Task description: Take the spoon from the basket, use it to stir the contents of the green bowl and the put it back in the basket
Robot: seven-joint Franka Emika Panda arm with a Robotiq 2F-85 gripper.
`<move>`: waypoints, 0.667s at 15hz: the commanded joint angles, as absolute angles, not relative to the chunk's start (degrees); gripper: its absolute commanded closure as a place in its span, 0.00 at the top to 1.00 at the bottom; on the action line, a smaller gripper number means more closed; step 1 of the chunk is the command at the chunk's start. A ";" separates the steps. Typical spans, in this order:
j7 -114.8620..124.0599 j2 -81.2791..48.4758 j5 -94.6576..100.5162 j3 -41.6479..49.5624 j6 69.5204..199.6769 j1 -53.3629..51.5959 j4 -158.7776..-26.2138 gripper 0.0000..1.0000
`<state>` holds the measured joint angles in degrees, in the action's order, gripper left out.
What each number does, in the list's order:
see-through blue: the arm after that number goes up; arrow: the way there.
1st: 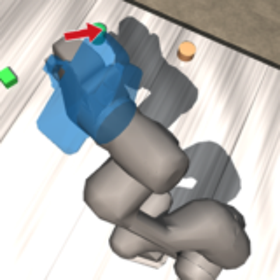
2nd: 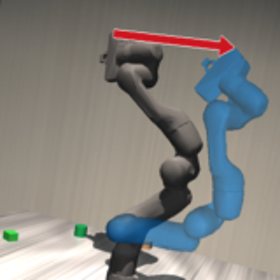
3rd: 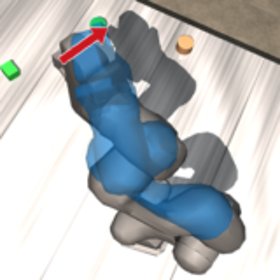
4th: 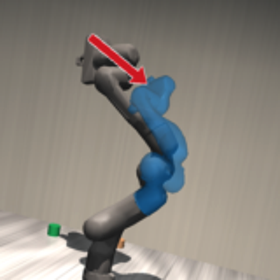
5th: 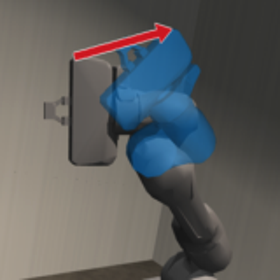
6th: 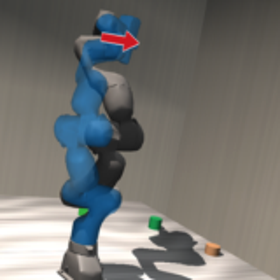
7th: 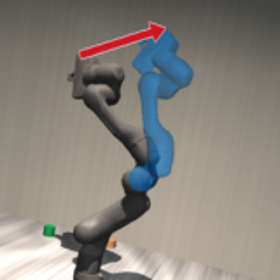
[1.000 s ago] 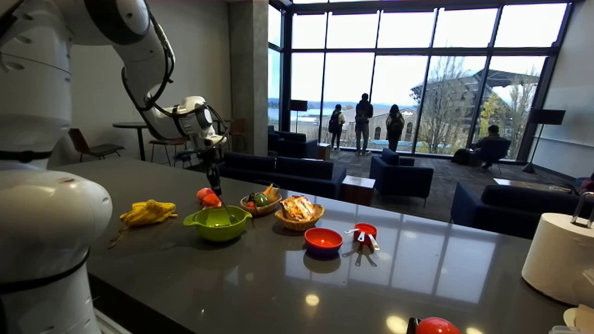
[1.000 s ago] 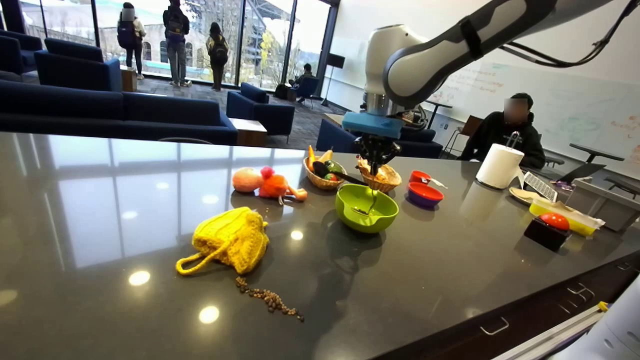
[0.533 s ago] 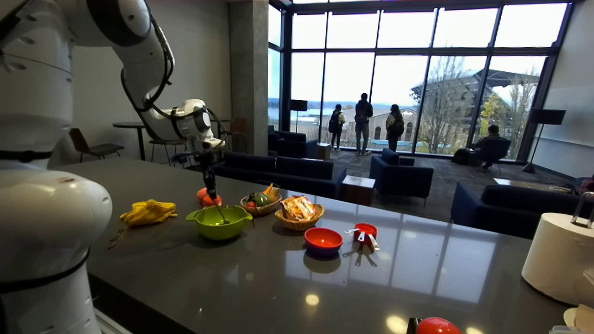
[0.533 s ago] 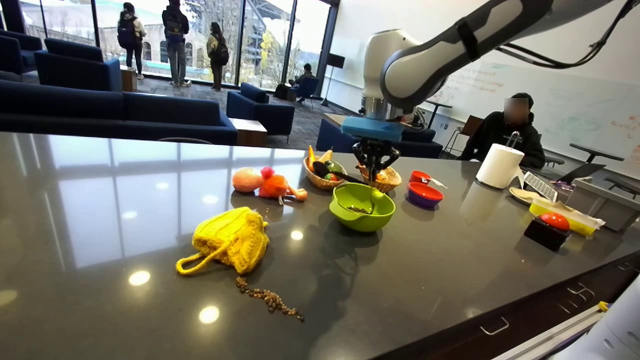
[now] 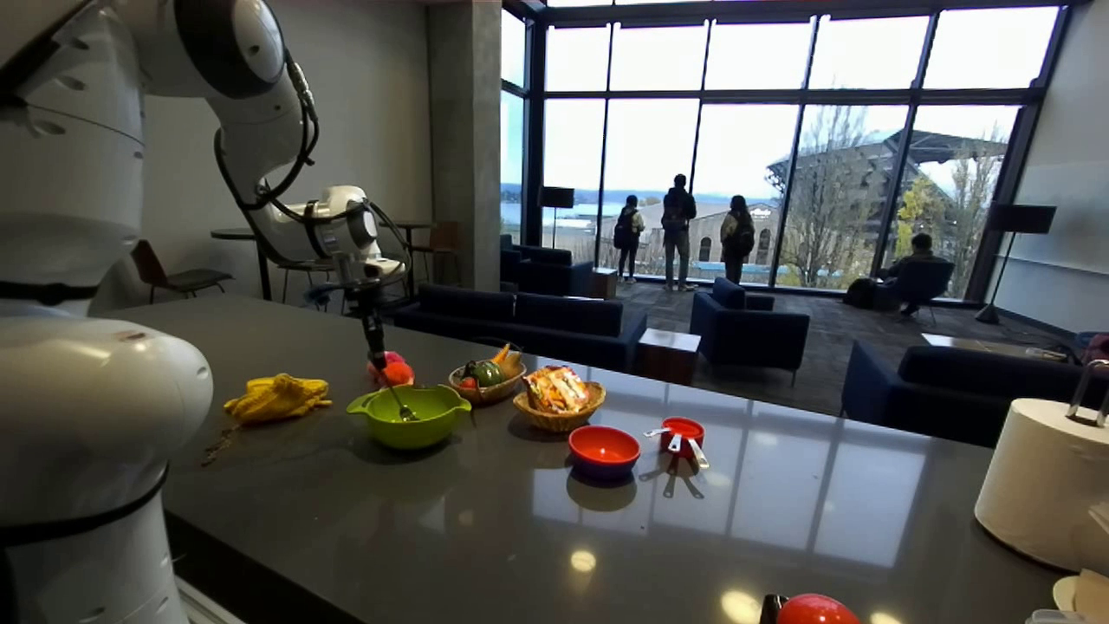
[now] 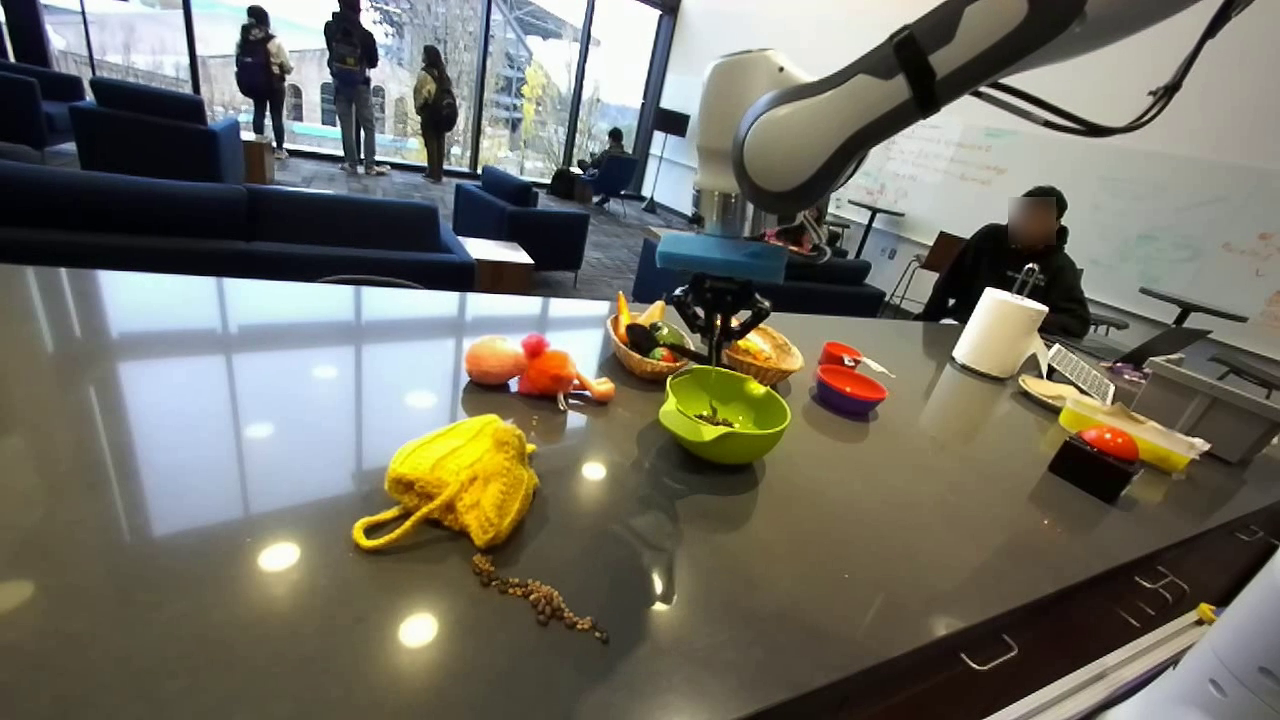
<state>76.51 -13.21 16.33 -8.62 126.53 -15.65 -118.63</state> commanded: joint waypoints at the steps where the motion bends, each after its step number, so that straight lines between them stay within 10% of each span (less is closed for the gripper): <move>1: 73.80 -15.42 17.60 -8.35 125.56 -16.65 -114.95 0.01; 10: 72.74 -14.72 17.78 -5.42 123.77 -15.48 -116.14 0.01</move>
<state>72.92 -15.62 17.49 -6.42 124.88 -16.00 -114.98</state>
